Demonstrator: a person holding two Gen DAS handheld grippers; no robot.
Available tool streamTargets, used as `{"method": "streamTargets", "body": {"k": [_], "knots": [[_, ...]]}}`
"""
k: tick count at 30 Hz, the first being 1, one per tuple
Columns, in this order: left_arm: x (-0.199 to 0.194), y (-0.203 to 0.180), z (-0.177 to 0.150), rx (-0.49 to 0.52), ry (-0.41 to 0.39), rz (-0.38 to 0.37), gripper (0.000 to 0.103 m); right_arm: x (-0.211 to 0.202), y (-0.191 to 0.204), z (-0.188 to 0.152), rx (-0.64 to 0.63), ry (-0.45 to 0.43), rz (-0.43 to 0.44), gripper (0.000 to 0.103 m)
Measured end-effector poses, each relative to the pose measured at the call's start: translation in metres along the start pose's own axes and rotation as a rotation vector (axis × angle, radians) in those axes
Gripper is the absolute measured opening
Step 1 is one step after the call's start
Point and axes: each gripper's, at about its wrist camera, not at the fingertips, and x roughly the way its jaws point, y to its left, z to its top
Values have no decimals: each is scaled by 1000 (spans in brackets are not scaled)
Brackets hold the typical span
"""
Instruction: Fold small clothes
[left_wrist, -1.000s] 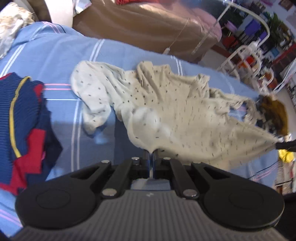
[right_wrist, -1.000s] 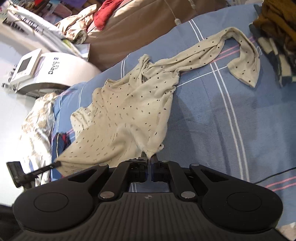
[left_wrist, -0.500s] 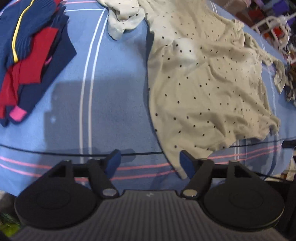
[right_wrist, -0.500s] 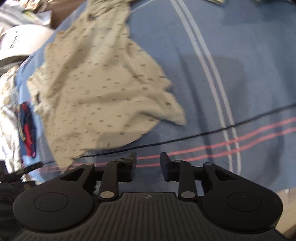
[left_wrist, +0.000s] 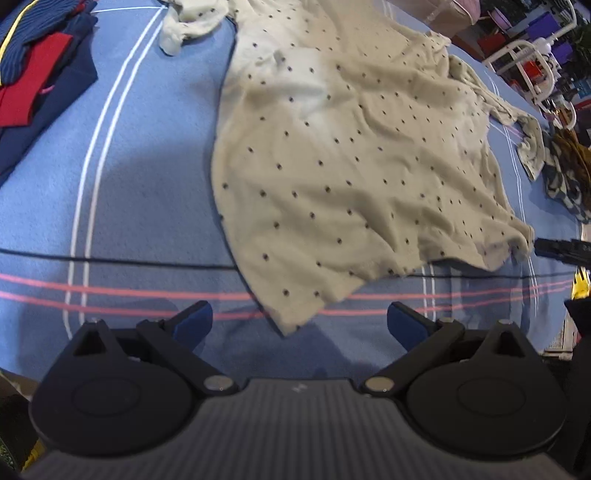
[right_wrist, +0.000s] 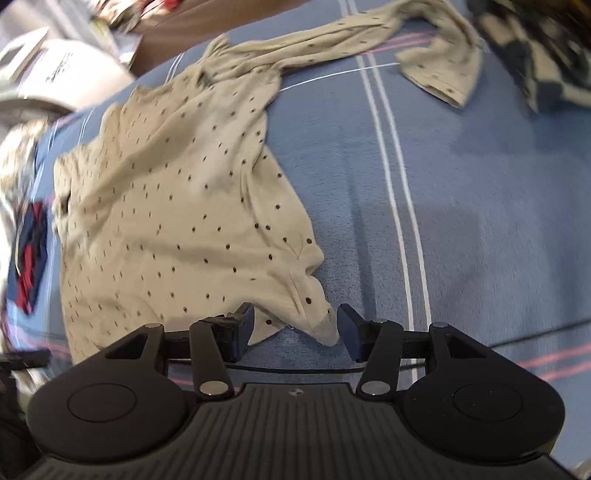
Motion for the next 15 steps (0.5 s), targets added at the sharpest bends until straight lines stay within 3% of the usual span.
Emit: {"method": "streamTargets", "body": {"k": [5, 9, 11, 13, 15], "knots": [[10, -9, -11, -8, 1, -8, 102, 9, -3, -1, -32, 25, 0, 83], [19, -8, -7, -89, -33, -73, 102, 9, 0, -2, -45, 32, 6, 83], [28, -8, -4, -119, -30, -62, 101, 7, 1, -3, -52, 32, 11, 83], [37, -3, -5, -154, -19, -50, 88, 7, 0, -3, -48, 28, 12, 83], [40, 5, -9, -219, -29, -99, 75, 5, -2, -4, -36, 25, 13, 83]]}}
